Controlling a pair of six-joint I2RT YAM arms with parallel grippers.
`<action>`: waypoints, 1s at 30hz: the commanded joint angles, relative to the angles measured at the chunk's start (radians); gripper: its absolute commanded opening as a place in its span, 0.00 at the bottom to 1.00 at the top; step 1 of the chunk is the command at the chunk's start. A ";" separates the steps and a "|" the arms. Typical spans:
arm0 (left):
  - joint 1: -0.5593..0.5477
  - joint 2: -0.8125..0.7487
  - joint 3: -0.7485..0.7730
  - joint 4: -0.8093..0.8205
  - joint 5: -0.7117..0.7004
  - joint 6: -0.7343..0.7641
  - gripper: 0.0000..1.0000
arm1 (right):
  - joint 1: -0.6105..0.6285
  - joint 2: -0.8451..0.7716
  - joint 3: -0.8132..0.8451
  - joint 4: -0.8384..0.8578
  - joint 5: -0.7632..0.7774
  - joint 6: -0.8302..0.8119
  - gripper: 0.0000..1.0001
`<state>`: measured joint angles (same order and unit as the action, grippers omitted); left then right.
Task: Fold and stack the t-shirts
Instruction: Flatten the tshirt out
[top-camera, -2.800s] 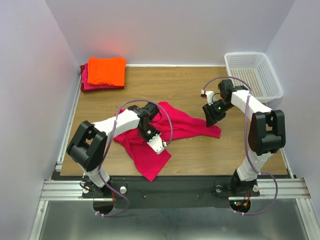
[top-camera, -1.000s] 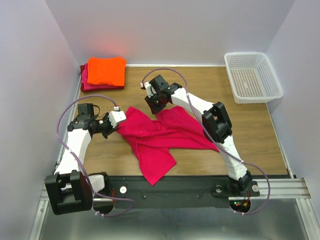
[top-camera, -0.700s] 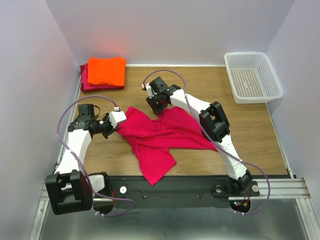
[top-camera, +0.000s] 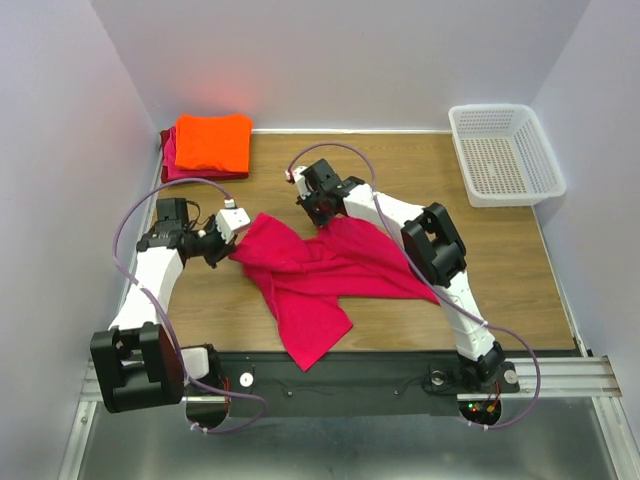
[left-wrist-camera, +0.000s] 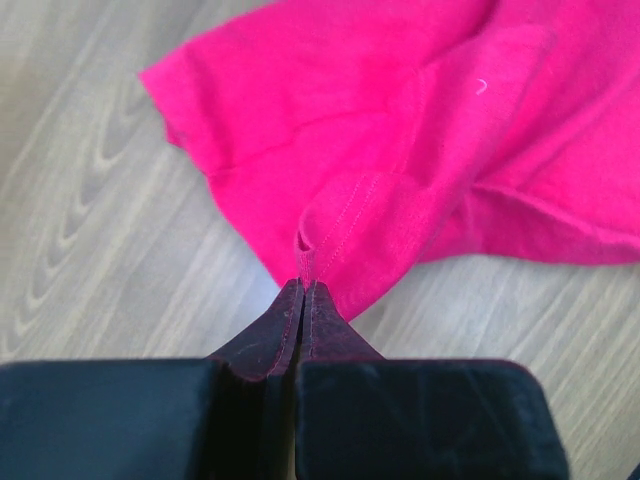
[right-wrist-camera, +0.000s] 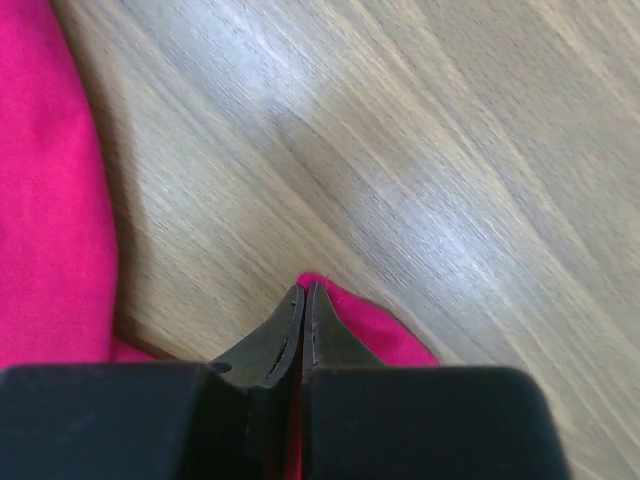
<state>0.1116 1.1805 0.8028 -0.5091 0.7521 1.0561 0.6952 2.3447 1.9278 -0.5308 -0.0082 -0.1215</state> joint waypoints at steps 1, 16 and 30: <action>0.003 0.018 0.090 0.066 0.004 -0.122 0.00 | 0.004 0.006 -0.058 -0.115 0.096 -0.096 0.01; 0.103 0.088 0.433 0.273 -0.140 -0.599 0.00 | -0.409 -0.572 -0.055 -0.113 -0.169 -0.265 0.01; 0.169 0.123 0.578 0.454 -0.206 -0.749 0.00 | -0.729 -0.852 -0.219 -0.045 -0.272 -0.303 0.01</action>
<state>0.2619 1.3041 1.2888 -0.1677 0.5476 0.3637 0.0097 1.5349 1.6844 -0.6373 -0.2447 -0.4156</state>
